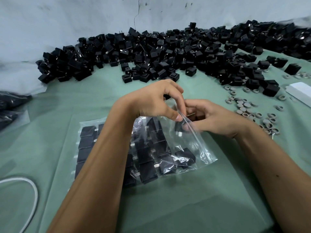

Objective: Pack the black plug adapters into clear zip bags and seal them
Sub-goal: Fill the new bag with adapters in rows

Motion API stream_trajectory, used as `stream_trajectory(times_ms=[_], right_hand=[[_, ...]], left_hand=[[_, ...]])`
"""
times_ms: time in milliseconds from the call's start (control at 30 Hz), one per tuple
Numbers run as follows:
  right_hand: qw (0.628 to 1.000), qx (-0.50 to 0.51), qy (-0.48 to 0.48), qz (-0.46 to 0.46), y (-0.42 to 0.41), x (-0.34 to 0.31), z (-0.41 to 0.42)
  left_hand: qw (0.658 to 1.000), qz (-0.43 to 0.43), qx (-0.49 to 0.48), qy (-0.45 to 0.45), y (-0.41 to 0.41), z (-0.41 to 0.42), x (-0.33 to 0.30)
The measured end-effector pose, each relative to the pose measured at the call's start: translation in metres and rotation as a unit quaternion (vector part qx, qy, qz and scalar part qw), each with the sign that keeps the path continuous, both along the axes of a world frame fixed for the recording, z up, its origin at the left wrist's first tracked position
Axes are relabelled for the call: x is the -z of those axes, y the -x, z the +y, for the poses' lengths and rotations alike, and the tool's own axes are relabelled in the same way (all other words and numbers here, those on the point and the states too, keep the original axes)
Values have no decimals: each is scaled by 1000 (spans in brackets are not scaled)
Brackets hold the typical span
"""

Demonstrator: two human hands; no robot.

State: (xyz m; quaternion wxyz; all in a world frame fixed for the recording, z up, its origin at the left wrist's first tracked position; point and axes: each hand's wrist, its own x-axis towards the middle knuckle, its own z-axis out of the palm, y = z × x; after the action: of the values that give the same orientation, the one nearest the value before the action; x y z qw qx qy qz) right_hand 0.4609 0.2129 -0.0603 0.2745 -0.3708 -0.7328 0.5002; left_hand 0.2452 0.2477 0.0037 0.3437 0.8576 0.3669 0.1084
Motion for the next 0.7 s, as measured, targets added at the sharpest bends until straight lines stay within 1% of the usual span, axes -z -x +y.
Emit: stream_trajectory(times_ms=[133,300,433,600,700], right_hand=[[998,-35,53,-12,4,-2,-3],[997,-36,31,-65,5,-3,-3],[997,-44,46,-49,3,-6,-5],[997,-55,42,-38,3,-2,-3],[997,-57,20,-51,2,0,0]], left_hand=[[1000,-3,4,-2,1,0,-1],[1000,-5,12,-16,1,2,1],[999,-6,17,-29,2,3,2],[999,-9,15,-28,3,4,3],[999,-12,15,-27,2,4,3]])
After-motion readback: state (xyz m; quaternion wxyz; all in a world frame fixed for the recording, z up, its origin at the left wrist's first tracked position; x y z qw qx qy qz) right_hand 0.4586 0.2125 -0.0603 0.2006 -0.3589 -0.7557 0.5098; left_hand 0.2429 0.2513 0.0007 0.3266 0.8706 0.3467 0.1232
